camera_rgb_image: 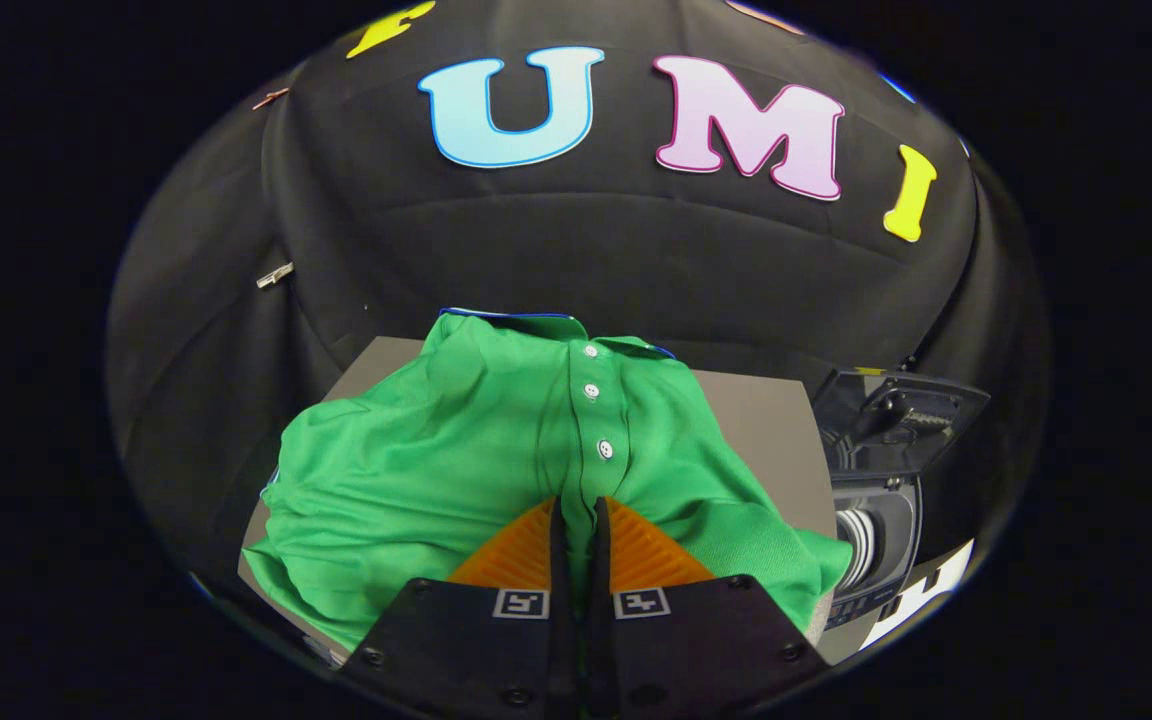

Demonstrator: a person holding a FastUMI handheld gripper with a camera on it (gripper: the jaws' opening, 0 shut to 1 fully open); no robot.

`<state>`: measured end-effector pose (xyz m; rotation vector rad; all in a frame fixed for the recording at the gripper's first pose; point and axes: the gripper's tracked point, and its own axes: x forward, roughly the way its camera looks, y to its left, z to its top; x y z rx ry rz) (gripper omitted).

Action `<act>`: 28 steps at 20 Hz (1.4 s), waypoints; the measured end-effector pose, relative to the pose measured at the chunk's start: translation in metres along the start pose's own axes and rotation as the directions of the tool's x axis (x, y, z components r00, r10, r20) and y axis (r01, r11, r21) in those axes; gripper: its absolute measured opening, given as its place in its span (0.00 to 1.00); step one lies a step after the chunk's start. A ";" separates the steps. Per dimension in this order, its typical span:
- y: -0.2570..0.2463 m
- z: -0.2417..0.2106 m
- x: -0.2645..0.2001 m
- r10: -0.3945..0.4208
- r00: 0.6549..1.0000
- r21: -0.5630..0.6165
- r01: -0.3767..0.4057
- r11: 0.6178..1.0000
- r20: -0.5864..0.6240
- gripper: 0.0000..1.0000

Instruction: Put the clothes into the washing machine and then close the washing machine lid.

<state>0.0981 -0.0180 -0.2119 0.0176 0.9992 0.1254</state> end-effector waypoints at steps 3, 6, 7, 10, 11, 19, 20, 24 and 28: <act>0.004 0.006 -0.016 0.032 0.999 0.003 -0.032 0.999 0.044 0.09; -0.003 -0.001 -0.024 0.060 0.997 0.016 -0.060 0.998 0.043 0.09; -0.010 -0.005 -0.026 0.060 0.998 0.023 -0.061 0.998 0.028 0.09; -0.025 -0.006 -0.036 0.093 0.995 0.065 -0.094 0.993 0.021 0.09; -0.032 -0.004 -0.041 0.102 0.994 0.062 -0.103 0.993 0.027 0.09; -0.107 0.000 -0.083 0.155 0.985 0.052 -0.159 0.986 0.070 0.09; -0.118 0.001 -0.088 0.169 0.983 0.059 -0.174 0.983 0.074 0.09; -0.165 0.010 -0.110 0.257 0.961 0.071 -0.265 0.962 0.102 0.08; -0.223 0.020 -0.114 0.309 0.944 0.093 -0.320 0.943 0.118 0.09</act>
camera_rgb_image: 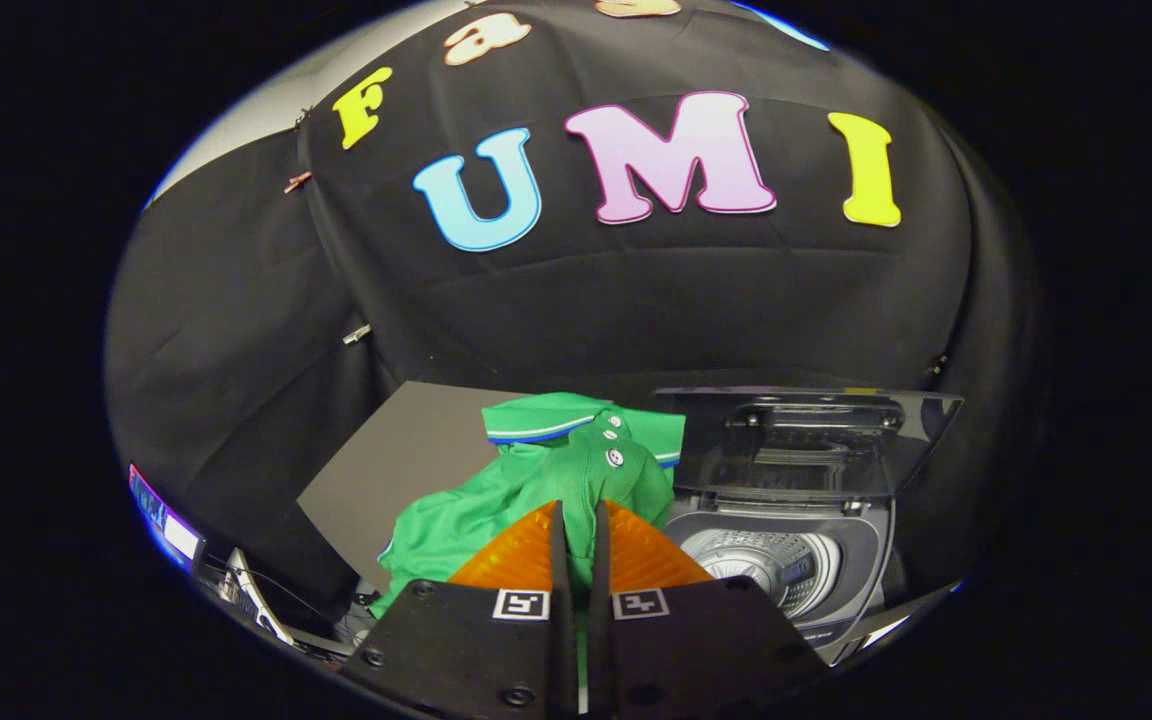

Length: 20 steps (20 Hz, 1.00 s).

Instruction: Put the clothes into the washing machine and then close the washing machine lid.

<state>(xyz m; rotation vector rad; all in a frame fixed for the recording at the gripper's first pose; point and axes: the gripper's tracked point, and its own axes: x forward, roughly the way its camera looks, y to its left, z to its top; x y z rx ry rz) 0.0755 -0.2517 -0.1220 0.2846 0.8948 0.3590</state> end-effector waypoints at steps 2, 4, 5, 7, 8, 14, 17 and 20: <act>-0.024 0.008 -0.006 0.029 1.000 0.062 -0.029 0.998 0.003 0.09; -0.050 0.015 -0.010 0.041 0.999 0.060 -0.041 0.997 0.012 0.08; -0.062 0.013 -0.011 0.039 0.999 0.063 -0.040 0.997 0.010 0.08; -0.078 0.007 -0.015 0.048 0.999 0.076 -0.046 0.996 -0.022 0.08; -0.084 0.006 -0.017 0.045 0.999 0.061 -0.043 0.997 -0.025 0.08; -0.130 -0.012 -0.004 -0.029 0.999 -0.061 0.027 0.998 -0.019 0.09; -0.158 -0.023 0.002 -0.076 0.996 -0.050 0.074 0.996 -0.041 0.08; -0.180 -0.042 0.015 -0.124 0.988 0.002 0.124 0.992 -0.096 0.08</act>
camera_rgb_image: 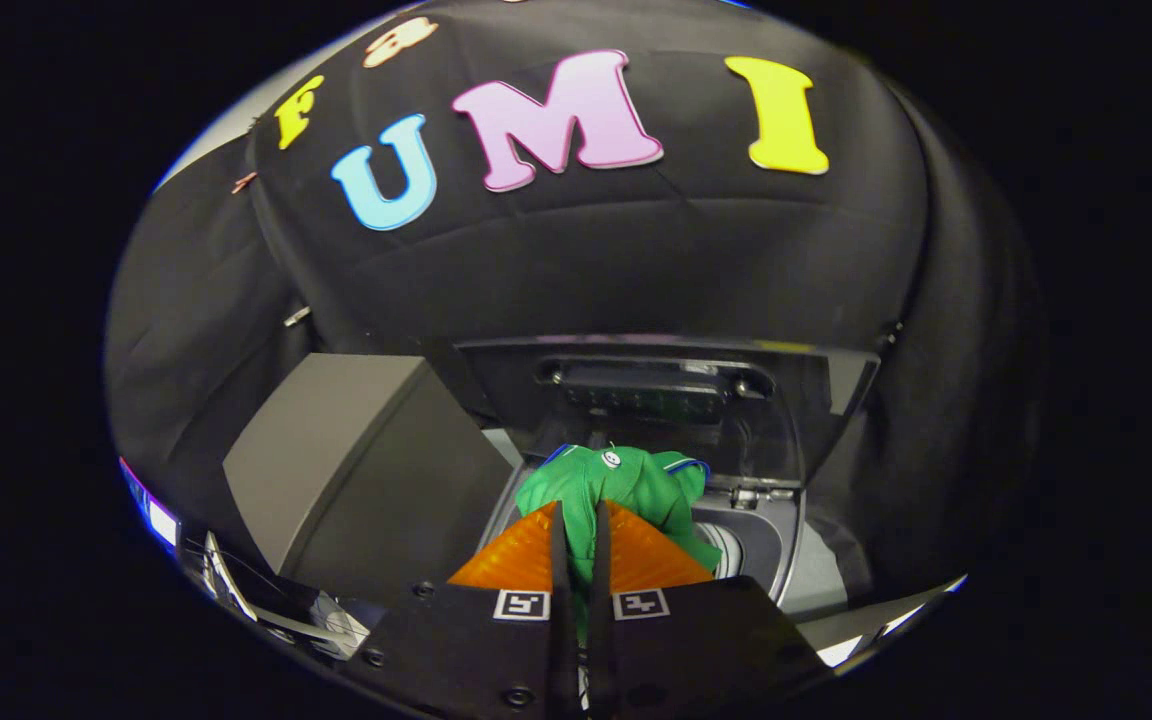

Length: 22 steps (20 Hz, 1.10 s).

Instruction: Put the clothes into the washing machine and then close the washing machine lid.

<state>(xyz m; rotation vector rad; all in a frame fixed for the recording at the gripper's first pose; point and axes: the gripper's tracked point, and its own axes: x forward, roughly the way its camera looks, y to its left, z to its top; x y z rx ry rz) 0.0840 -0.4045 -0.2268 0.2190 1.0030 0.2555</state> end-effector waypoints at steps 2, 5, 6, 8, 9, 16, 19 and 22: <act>-0.007 -0.012 0.014 -0.028 0.999 0.009 0.028 1.000 -0.021 0.08; -0.020 -0.027 0.031 -0.088 0.995 0.019 0.089 0.996 -0.053 0.08; -0.015 -0.031 0.035 -0.083 0.994 0.052 0.087 0.995 -0.070 0.09; -0.013 -0.038 0.043 -0.076 0.992 0.105 0.087 0.991 -0.097 0.08; -0.014 -0.041 0.049 -0.079 0.992 0.106 0.090 0.990 -0.098 0.08; -0.040 -0.096 0.092 -0.163 0.962 0.101 0.188 0.977 -0.217 0.08; -0.057 -0.121 0.111 -0.204 0.941 0.145 0.249 0.958 -0.270 0.09; -0.069 -0.129 0.117 -0.245 0.928 0.146 0.294 0.945 -0.280 0.09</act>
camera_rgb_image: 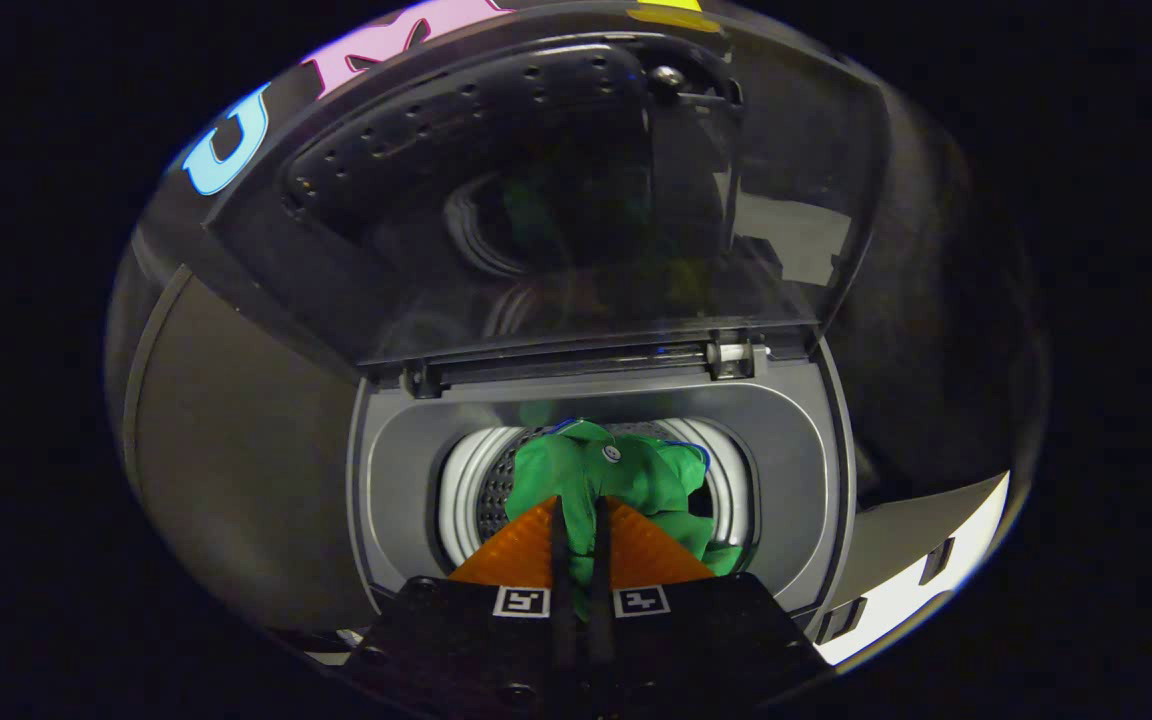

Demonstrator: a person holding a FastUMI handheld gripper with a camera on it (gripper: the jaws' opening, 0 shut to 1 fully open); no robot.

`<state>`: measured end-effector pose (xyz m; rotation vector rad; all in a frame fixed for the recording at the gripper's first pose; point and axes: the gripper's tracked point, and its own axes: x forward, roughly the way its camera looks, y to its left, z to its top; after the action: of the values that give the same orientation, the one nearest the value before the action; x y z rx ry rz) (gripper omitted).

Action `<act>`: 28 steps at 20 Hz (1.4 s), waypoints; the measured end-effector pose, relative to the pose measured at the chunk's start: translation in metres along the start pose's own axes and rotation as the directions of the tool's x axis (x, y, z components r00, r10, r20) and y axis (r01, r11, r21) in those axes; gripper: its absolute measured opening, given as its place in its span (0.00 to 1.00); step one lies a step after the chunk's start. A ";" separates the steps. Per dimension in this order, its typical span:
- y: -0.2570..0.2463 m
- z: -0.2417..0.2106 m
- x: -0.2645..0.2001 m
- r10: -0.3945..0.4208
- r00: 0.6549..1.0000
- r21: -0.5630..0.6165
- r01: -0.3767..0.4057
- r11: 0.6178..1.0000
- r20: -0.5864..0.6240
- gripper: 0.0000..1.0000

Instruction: Put the clothes into the washing machine and then close the washing machine lid.

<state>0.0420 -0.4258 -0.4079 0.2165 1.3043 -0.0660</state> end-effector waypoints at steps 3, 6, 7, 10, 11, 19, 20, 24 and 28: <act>-0.001 -0.009 0.007 -0.009 1.000 -0.010 0.009 1.000 0.006 0.09; -0.001 -0.028 0.018 -0.033 0.999 -0.054 0.031 0.998 -0.034 0.09; -0.001 -0.034 0.021 -0.044 0.998 -0.057 0.041 0.998 -0.047 0.09; -0.002 -0.043 0.028 -0.052 0.996 -0.057 0.049 0.997 -0.066 0.09; -0.003 -0.043 0.030 -0.056 0.996 -0.052 0.053 0.997 -0.067 0.09; 0.007 -0.041 0.030 -0.004 0.998 -0.039 0.001 0.999 -0.059 0.28; 0.007 -0.040 0.031 -0.006 0.999 -0.062 0.003 0.998 -0.047 0.37; 0.022 -0.034 0.025 0.020 1.000 -0.097 -0.022 0.995 -0.023 0.75; 0.020 -0.009 0.000 -0.011 0.999 -0.132 0.018 0.991 0.049 1.00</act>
<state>0.0365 -0.4047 -0.4078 0.0915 1.2572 0.0029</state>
